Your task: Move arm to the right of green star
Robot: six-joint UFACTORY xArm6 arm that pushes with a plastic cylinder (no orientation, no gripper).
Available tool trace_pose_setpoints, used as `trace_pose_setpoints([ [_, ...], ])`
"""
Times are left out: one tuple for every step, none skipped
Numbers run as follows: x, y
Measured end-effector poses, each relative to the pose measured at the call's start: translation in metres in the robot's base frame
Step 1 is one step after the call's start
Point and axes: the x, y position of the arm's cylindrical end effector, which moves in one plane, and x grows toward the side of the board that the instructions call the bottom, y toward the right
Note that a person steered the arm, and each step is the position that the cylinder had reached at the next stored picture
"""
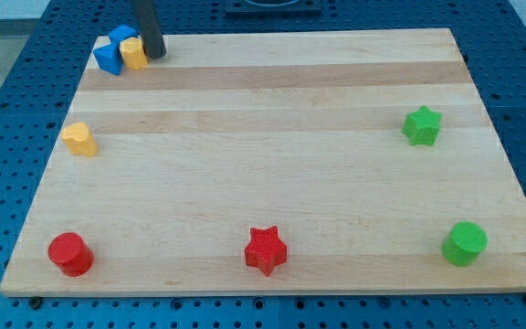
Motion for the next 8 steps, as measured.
trace_pose_setpoints([
  [0.0, 0.0],
  [0.024, 0.04],
  [0.096, 0.072],
  [0.2, 0.097],
  [0.254, 0.173],
  [0.269, 0.28],
  [0.268, 0.369],
  [0.248, 0.433],
])
